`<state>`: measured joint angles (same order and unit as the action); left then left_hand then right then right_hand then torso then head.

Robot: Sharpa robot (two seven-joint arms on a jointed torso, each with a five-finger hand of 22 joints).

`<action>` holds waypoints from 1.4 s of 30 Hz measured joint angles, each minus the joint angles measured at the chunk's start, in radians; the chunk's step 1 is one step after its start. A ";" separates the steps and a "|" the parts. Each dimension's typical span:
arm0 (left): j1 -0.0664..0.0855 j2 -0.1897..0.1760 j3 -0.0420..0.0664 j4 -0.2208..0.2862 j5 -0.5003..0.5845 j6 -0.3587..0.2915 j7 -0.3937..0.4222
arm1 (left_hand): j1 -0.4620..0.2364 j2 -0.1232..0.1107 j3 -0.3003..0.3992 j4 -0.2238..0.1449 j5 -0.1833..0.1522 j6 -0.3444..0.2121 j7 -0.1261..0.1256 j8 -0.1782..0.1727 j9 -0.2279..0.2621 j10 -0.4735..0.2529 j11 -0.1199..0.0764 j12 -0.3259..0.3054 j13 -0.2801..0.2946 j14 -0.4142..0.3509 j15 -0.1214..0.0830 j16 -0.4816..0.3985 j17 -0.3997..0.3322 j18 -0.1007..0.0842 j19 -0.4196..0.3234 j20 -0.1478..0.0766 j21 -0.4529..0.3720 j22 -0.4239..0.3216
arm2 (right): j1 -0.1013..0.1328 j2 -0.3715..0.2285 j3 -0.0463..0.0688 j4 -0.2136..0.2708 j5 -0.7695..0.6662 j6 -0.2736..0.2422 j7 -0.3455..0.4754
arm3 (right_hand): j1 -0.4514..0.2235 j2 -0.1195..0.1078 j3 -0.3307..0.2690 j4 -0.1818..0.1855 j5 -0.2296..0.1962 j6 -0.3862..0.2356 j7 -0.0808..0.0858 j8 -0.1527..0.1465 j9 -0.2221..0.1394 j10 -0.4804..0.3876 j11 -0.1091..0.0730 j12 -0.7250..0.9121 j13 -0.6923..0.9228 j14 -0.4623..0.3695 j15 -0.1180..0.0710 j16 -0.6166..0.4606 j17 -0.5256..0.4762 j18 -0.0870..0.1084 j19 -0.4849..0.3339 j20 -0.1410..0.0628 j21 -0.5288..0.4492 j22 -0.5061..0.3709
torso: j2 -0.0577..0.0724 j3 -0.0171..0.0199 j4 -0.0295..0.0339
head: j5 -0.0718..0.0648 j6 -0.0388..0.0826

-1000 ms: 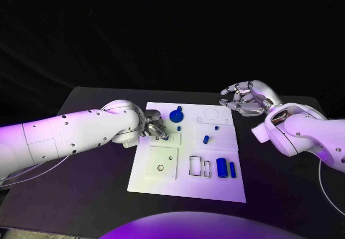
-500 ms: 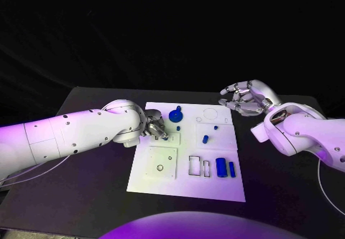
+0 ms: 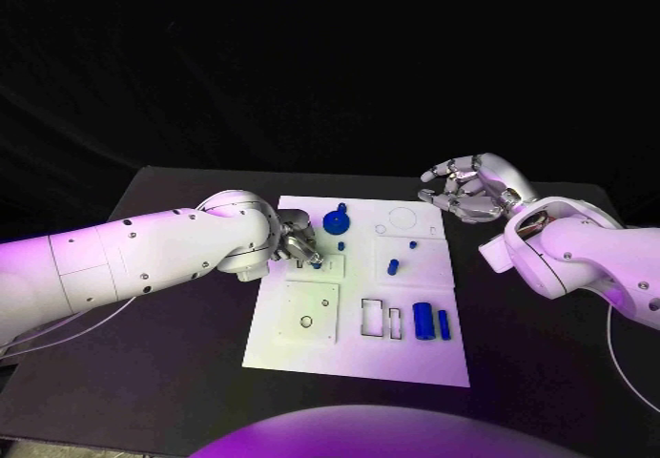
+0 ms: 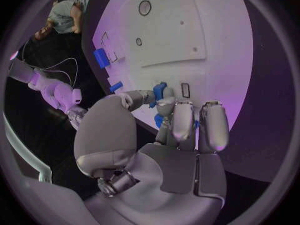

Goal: Assemble the parts on the task board

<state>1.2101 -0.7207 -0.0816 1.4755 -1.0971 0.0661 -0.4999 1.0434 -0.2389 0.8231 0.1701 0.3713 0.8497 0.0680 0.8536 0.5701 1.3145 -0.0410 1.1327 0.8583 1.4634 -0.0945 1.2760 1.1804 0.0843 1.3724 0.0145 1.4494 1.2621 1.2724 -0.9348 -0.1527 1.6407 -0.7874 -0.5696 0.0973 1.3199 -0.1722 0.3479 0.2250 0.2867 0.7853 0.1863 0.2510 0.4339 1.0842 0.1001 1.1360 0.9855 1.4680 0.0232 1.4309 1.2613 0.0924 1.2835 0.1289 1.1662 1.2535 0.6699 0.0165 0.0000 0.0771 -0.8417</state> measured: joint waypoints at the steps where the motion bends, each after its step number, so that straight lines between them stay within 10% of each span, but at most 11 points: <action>1: 0.000 0.000 0.000 -0.001 0.000 0.000 0.000 | 0.000 0.000 -0.001 -0.001 0.000 0.001 0.000 0.000 0.000 0.004 -0.003 0.000 0.000 0.000 0.000 0.000 0.000 0.000 0.000 0.000 0.000 0.000 | 0.000 0.000 0.000 0.000 0.000 0.000 0.000 | 0.000 0.000 0.000 0.000 0.000 0.000 0.000 0.000 0.000 0.000 0.000 0.000 0.000 0.000 0.000 0.000 0.000 0.000 0.000 0.000 0.000 0.000 | 0.000 0.0000 0.0000 | 0.000 0.000; 5: 0.000 0.002 0.000 -0.003 0.000 0.004 0.000 | -0.008 0.003 -0.009 -0.009 0.000 0.008 -0.004 0.000 0.001 0.007 -0.004 0.000 0.000 0.000 0.000 0.000 0.001 0.000 0.000 0.000 0.000 0.001 | 0.000 0.000 0.000 0.000 0.000 0.000 0.000 | 0.000 0.000 0.000 0.000 0.000 0.000 0.000 0.000 0.000 0.000 0.000 0.000 0.000 0.000 0.000 0.000 -0.001 0.000 0.000 0.000 -0.004 -0.001 | 0.000 -0.0001 0.0000 | -0.001 0.000; 7: 0.000 0.002 0.000 -0.004 0.000 0.007 0.000 | -0.013 0.000 -0.016 -0.016 -0.005 0.034 -0.027 0.012 0.095 0.019 -0.013 0.000 0.001 0.003 -0.004 0.000 0.002 0.000 0.000 0.000 0.000 0.001 | 0.000 0.000 0.000 0.000 0.000 0.000 0.000 | 0.000 0.000 0.000 0.000 0.000 0.000 0.000 0.000 0.000 0.000 0.000 0.000 0.000 0.000 0.000 0.000 -0.001 0.000 0.000 0.000 -0.004 -0.001 | 0.000 -0.0003 0.0001 | -0.001 0.000; 23: 0.000 0.005 0.000 -0.010 0.000 0.030 -0.002 | -0.021 0.000 -0.040 -0.011 -0.008 0.048 -0.045 0.008 0.091 0.019 -0.013 0.005 0.001 0.003 -0.004 0.000 0.002 0.000 0.004 -0.004 0.000 0.003 | -0.001 -0.003 0.000 0.000 0.000 0.000 0.000 | 0.000 0.000 0.000 0.006 0.000 0.000 0.000 0.000 0.000 -0.001 -0.001 0.000 -0.002 0.000 0.000 0.000 -0.001 0.000 0.000 0.000 -0.004 -0.001 | 0.000 -0.0003 -0.0003 | -0.005 -0.002; 42: -0.001 0.005 -0.001 -0.014 -0.001 0.035 -0.002 | -0.020 0.011 -0.287 0.111 -0.007 0.075 -0.061 0.003 0.071 0.021 -0.014 0.013 0.008 0.003 -0.004 -0.004 0.006 0.000 0.007 -0.007 0.000 0.005 | -0.001 -0.004 0.000 0.000 0.001 0.000 0.001 | -0.017 -0.007 -0.014 0.019 -0.014 -0.004 -0.004 0.004 0.001 -0.020 -0.002 -0.009 -0.022 0.000 0.000 -0.015 -0.025 0.000 -0.013 0.002 -0.032 -0.020 | 0.001 -0.0006 0.0000 | -0.008 0.001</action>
<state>1.2086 -0.7153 -0.0829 1.4617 -1.0985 0.1009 -0.5015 1.0231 -0.2277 0.5357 0.2813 0.3643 0.9244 0.0071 0.8561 0.6415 1.3351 -0.0554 1.1461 0.8660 1.4667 -0.0981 1.2721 1.1862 0.0843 1.3796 0.0072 1.4493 1.2675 1.2712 -0.9390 -0.1529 1.6411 -0.7867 -0.5697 0.0984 1.3027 -0.1789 0.3339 0.2442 0.2730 0.7815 0.1827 0.2549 0.4345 1.0644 0.0982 1.1271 0.9637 1.4681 0.0232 1.4155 1.2364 0.0922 1.2710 0.1306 1.1343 1.2339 0.6704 0.0159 0.0000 0.0687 -0.8404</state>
